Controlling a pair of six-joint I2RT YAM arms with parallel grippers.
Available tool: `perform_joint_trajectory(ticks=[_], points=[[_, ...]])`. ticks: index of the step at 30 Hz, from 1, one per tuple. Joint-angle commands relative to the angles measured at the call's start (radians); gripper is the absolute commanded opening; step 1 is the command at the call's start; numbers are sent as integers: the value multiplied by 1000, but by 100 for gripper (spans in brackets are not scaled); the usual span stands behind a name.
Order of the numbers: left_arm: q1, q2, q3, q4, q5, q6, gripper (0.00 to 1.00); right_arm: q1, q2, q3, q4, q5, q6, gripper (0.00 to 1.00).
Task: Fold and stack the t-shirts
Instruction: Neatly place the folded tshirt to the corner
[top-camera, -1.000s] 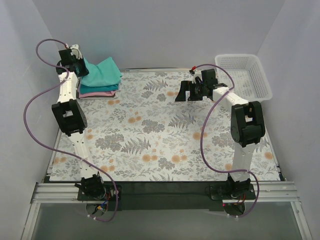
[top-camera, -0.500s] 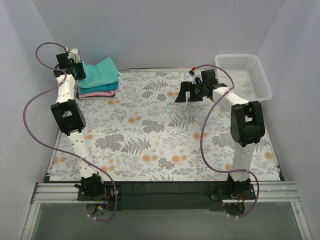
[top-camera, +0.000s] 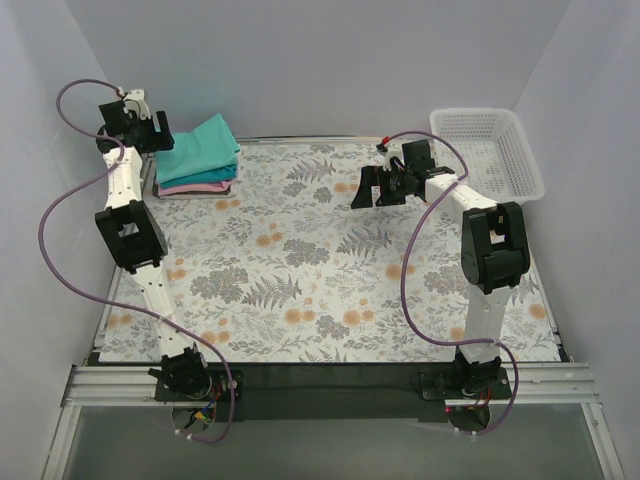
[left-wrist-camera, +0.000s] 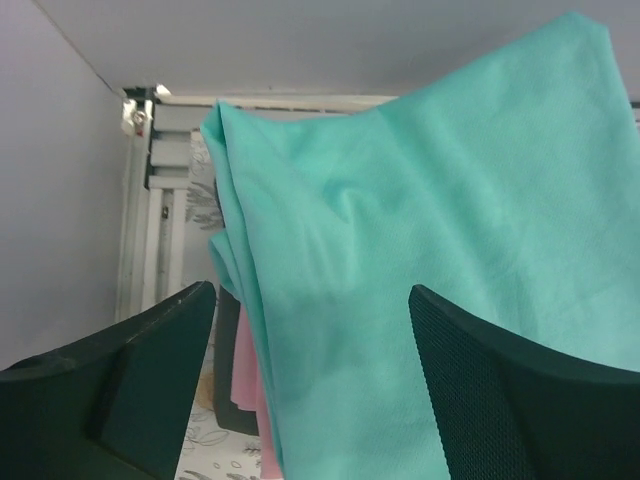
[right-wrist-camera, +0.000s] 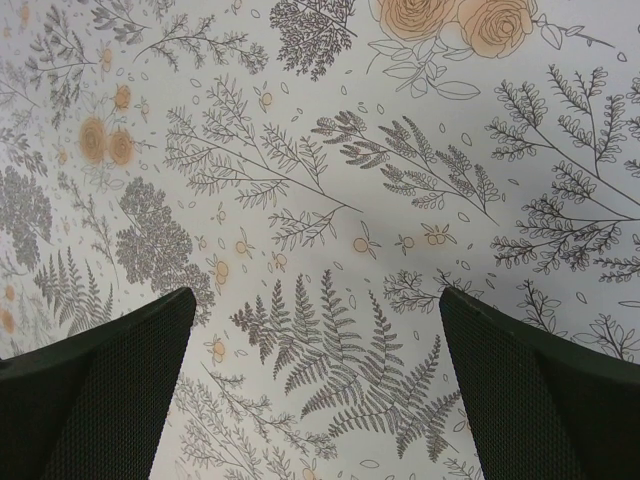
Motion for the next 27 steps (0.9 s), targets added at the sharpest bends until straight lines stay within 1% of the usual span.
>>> perform_joint_trajectory(ticks=[1, 3, 4, 5, 6, 7, 8, 10, 12, 13, 15, 18, 19, 21, 24, 27], points=[[13, -128, 35, 49, -18, -42, 73, 2, -44, 13, -17, -20, -34, 98], [14, -135, 38, 48, -25, -47, 75, 0, -50, 9, -18, -20, -40, 98], [16, -144, 35, 48, -6, -50, 75, 2, -52, 6, -20, -20, -47, 98], [13, -154, 11, 46, 48, -49, 67, 0, -55, 4, -22, -18, -50, 98], [10, -164, -9, 45, 165, -38, 65, 0, -56, 1, -22, -17, -51, 98], [-3, -192, -26, 40, 200, -27, 63, 0, -58, -3, -18, -18, -54, 98], [-33, -203, -61, 37, 217, -13, 59, 0, -58, -5, -20, -18, -56, 98], [-64, -221, -80, -7, 269, 45, 52, 0, -56, -3, -22, -18, -57, 98], [-119, -226, -101, -41, 265, 82, 44, 0, -53, 0, -23, -18, -57, 98], [-134, -227, -111, -64, 257, 106, 43, -1, -52, 4, -22, -18, -57, 98], [-177, -229, -140, -78, 237, 137, 44, -1, -50, 10, -26, -18, -57, 98], [-230, -223, -160, -87, 165, 186, 50, 0, -44, 18, -28, -17, -53, 98], [-242, -218, -161, -96, 133, 198, 54, -1, -43, 20, -28, -18, -53, 98], [-271, -209, -164, -98, 105, 220, 57, -1, -38, 23, -29, -18, -47, 98], [-303, -197, -169, -95, 58, 237, 58, 0, -30, 29, -28, -20, -40, 98], [-309, -178, -178, -74, -7, 246, 56, 0, -21, 36, -28, -18, -37, 98]])
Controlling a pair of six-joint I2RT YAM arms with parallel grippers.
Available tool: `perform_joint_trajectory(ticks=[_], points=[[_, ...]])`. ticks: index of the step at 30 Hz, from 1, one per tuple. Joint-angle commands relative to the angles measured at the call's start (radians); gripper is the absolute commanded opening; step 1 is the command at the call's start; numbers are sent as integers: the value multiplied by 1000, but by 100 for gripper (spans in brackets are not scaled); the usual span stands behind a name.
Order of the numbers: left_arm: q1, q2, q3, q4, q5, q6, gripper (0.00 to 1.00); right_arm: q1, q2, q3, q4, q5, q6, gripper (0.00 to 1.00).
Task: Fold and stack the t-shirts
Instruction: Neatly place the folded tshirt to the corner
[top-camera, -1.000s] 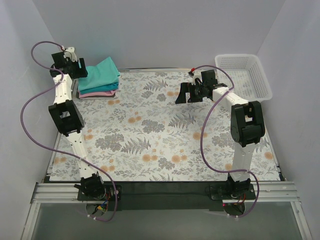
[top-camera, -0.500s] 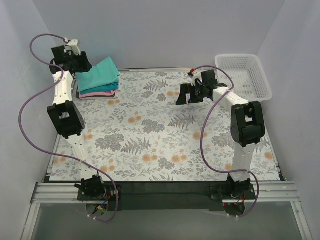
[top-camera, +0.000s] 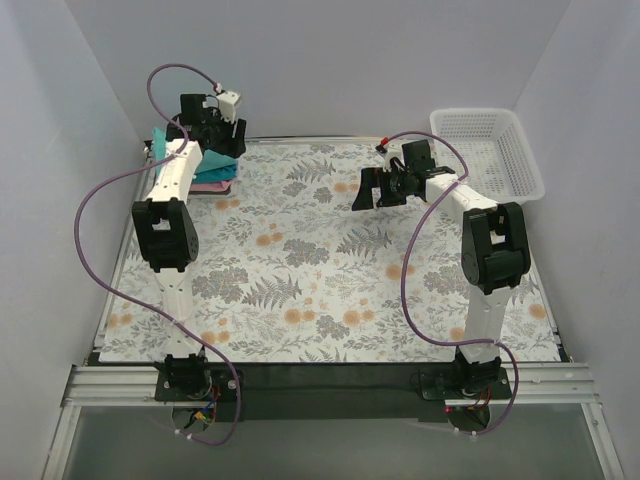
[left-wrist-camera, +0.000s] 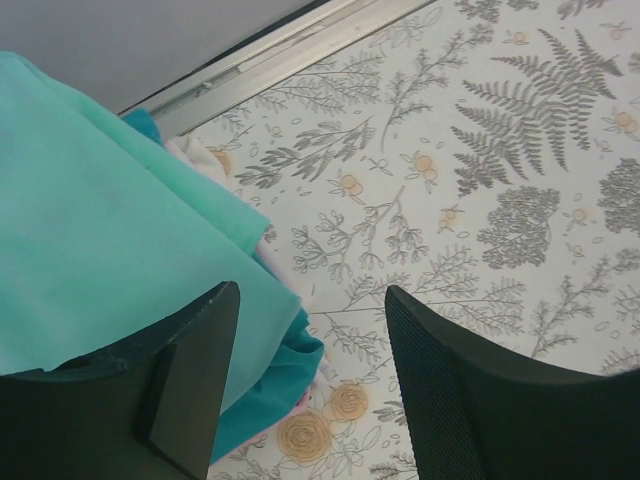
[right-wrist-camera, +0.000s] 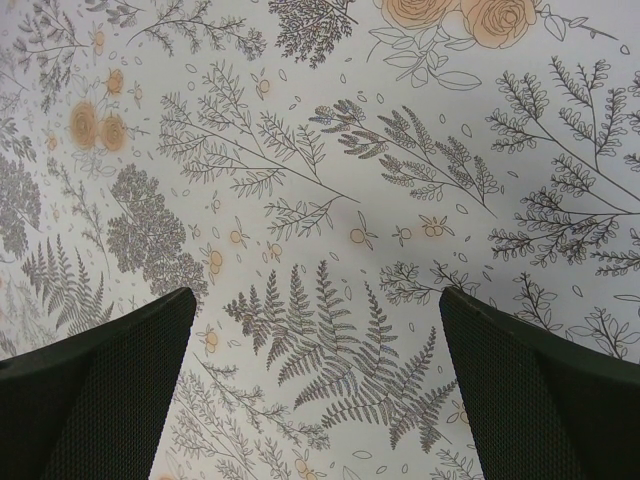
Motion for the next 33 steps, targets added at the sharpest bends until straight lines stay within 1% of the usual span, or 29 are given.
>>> perform_joint_trajectory(ticks=[1, 4, 6, 15, 18, 19, 21, 22, 25, 30, 33], points=[[-13, -22, -12, 32, -118, 44, 56, 0, -17, 39, 0, -15, 3, 98], [-29, 0, -13, 40, -176, 68, 54, 0, -9, 43, -2, -15, 4, 98], [-37, 6, -16, 33, -188, 85, 52, 0, -6, 46, 0, -11, 4, 98], [-37, -17, -81, 18, -176, 99, 44, 0, 6, 44, -2, 0, 1, 98], [-37, -17, -87, 15, -191, 102, 32, 2, 8, 49, 0, 0, 3, 98], [-37, -19, -90, 17, -193, 102, 24, 0, 9, 47, 0, 2, 3, 98], [-37, -22, -88, 17, -202, 104, 17, 2, 9, 47, 0, 0, 1, 98], [-37, -23, -87, 18, -204, 104, 9, 2, 8, 47, 0, 2, 1, 98], [-37, -29, -88, 20, -216, 108, 0, 0, 6, 47, 0, 2, 1, 98], [-37, -60, -108, 23, -195, 117, 0, 2, 6, 44, -2, 2, 3, 98], [-35, -106, -145, 20, -175, 130, 0, 2, 5, 46, 0, 2, 3, 98]])
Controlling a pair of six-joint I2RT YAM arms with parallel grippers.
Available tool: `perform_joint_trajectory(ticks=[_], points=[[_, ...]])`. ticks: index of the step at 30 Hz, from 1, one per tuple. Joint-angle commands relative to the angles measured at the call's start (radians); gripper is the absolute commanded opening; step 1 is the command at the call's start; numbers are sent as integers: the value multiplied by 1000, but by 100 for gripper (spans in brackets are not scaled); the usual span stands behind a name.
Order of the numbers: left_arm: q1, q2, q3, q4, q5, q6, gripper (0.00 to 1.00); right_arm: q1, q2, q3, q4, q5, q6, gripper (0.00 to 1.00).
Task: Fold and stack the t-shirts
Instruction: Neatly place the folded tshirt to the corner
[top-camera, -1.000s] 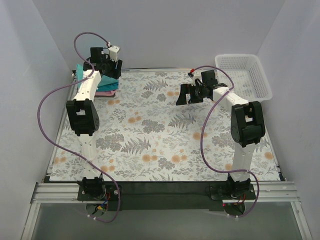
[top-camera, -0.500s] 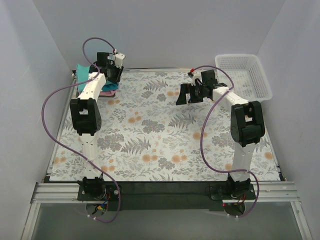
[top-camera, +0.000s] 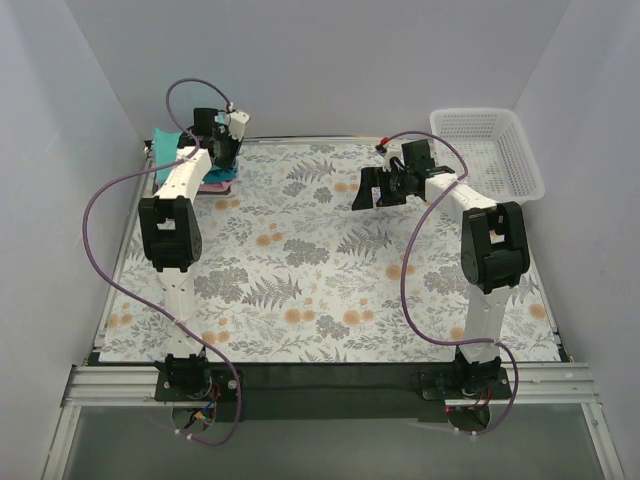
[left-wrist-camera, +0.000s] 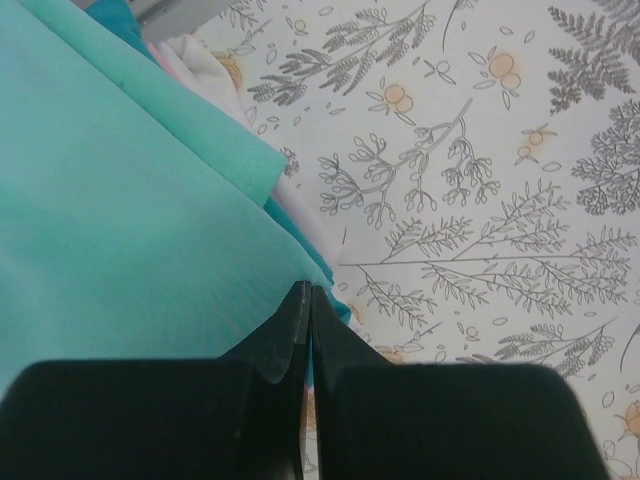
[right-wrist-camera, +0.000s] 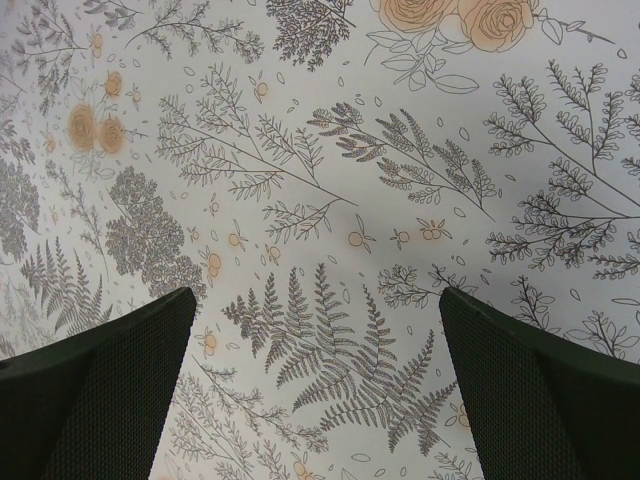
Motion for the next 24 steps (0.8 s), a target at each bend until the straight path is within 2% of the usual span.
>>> perform_joint_trajectory(ticks=[1, 12, 24], points=[[3, -128, -40, -4, 34, 32, 0, 0, -4, 38, 0, 0, 1, 98], [26, -223, -61, -47, 80, 47, 0, 0, -15, 20, 0, -22, 4, 98], [40, -199, -107, -125, 80, 98, 0, 0, -21, 17, -1, -29, -2, 98]])
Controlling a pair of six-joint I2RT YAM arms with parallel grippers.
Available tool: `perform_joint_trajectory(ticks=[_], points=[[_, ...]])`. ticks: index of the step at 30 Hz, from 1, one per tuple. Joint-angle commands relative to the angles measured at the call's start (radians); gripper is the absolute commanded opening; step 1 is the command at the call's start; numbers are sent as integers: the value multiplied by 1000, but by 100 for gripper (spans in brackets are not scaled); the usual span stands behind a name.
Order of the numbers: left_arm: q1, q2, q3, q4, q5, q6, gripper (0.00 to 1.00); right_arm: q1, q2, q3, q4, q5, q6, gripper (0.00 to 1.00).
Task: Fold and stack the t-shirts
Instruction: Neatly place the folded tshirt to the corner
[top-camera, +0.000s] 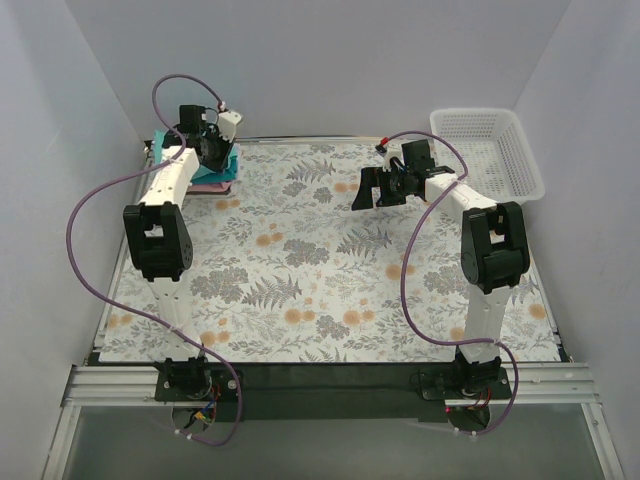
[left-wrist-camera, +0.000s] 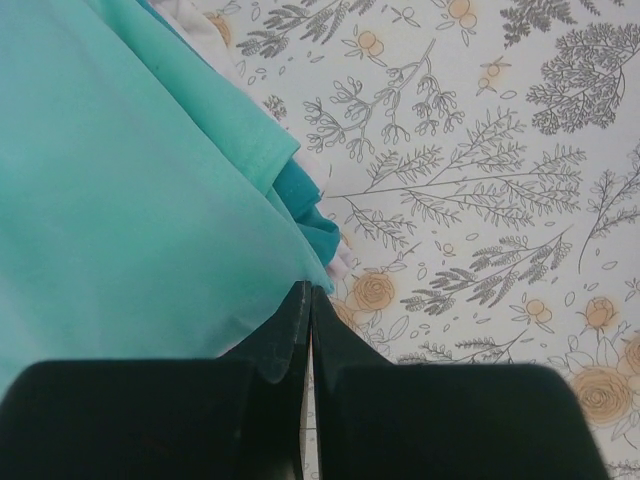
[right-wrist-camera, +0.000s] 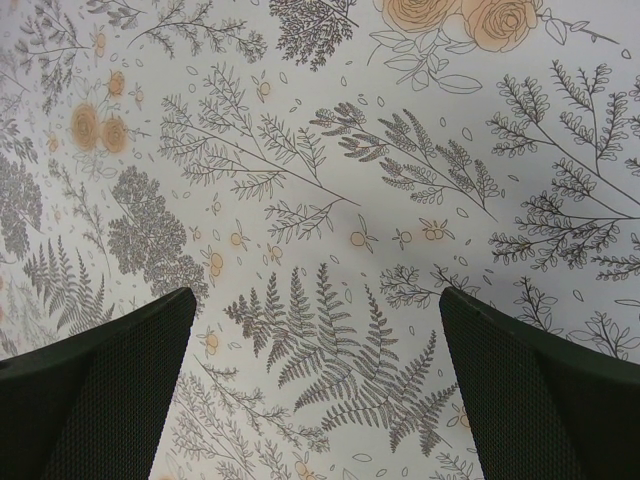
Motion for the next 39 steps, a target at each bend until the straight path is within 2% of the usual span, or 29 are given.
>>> perform_joint_trajectory(ticks=[1, 2, 3, 6, 7, 10, 16, 19, 22, 25, 34, 37, 39], points=[[7, -44, -2, -57, 17, 29, 0, 2, -23, 15, -1, -28, -5, 98], [7, -39, 3, -65, 20, 29, 0, 2, -27, 15, -1, -28, -12, 98], [37, -41, 18, -75, 25, 23, 14, 0, -30, 15, -1, -29, -17, 98], [59, -47, 85, -129, 106, -26, 43, 2, -52, 27, -14, -31, -63, 98], [68, -51, 105, -141, 152, -46, 58, 2, -70, 32, -30, -25, -80, 98], [76, -93, 127, -167, 206, -119, 92, 2, -116, 53, -69, 3, -164, 98], [74, -204, 40, -187, 309, -343, 94, -1, -266, 9, -129, 116, -285, 98], [74, -266, -54, -187, 359, -395, 95, -12, -369, -57, -155, 168, -304, 98], [73, -336, -201, -132, 340, -444, 96, -28, -462, -130, -185, 208, -307, 98], [70, -431, -341, -99, 292, -458, 96, -63, -529, -186, -211, 218, -288, 98], [56, -772, -808, -22, 201, -446, 98, -140, -852, -517, -211, 251, -302, 98], [53, -886, -930, -3, 175, -443, 98, -150, -936, -600, -215, 250, -307, 98], [51, -927, -958, -6, 168, -454, 98, -152, -972, -641, -216, 245, -307, 98]])
